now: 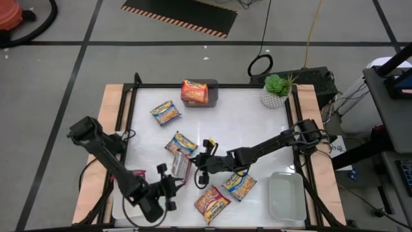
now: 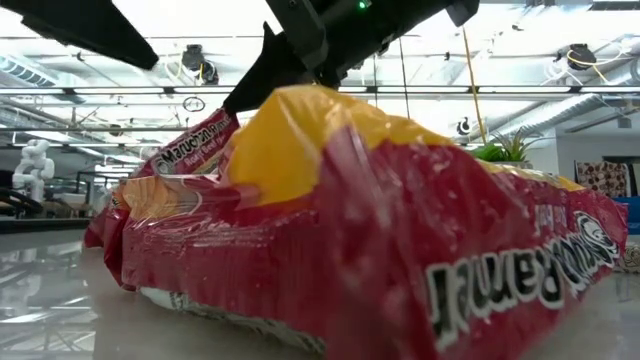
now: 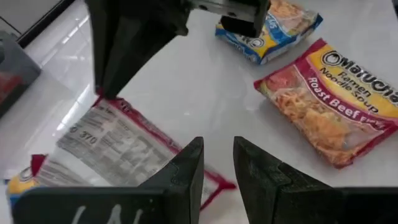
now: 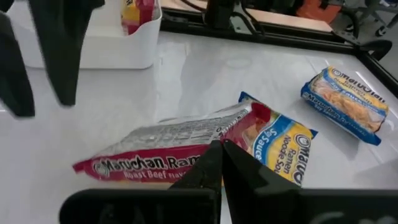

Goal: Sort Maruchan noodles
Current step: Put the top red noodle pack into the white bin

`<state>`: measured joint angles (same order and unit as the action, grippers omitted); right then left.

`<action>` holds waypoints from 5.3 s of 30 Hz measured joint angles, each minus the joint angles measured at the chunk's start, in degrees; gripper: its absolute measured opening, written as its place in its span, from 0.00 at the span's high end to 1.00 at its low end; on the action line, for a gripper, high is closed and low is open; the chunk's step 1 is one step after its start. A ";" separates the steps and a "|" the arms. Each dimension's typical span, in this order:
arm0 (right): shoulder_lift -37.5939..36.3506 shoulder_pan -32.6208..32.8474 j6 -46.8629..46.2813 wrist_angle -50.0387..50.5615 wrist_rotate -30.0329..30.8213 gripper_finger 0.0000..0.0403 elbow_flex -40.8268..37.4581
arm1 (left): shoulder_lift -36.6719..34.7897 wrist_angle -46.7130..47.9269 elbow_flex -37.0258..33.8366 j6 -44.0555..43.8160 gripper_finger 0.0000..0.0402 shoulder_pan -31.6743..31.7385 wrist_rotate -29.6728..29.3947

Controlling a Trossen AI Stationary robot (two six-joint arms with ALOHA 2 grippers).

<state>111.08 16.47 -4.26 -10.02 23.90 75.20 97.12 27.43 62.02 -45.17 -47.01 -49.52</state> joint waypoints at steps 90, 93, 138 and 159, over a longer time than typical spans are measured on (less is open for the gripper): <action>0.03 2.57 -22.10 10.19 -26.52 1.00 0.00 | 17.60 -13.21 0.01 17.19 0.31 -0.19 -6.07; 0.08 3.08 -22.04 9.21 -26.51 1.00 0.00 | 18.07 -9.04 0.07 13.93 0.31 0.11 -6.29; 9.28 10.01 41.25 -3.12 -8.44 0.70 0.20 | 18.03 -0.95 0.02 4.44 0.31 -0.26 -4.33; 4.59 7.90 35.16 4.71 -7.25 0.71 -0.12 | 18.05 -0.89 0.00 4.15 0.31 0.11 -4.35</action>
<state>115.67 24.37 30.89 -5.31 16.65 75.08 115.18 26.55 62.02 -41.01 -46.89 -53.87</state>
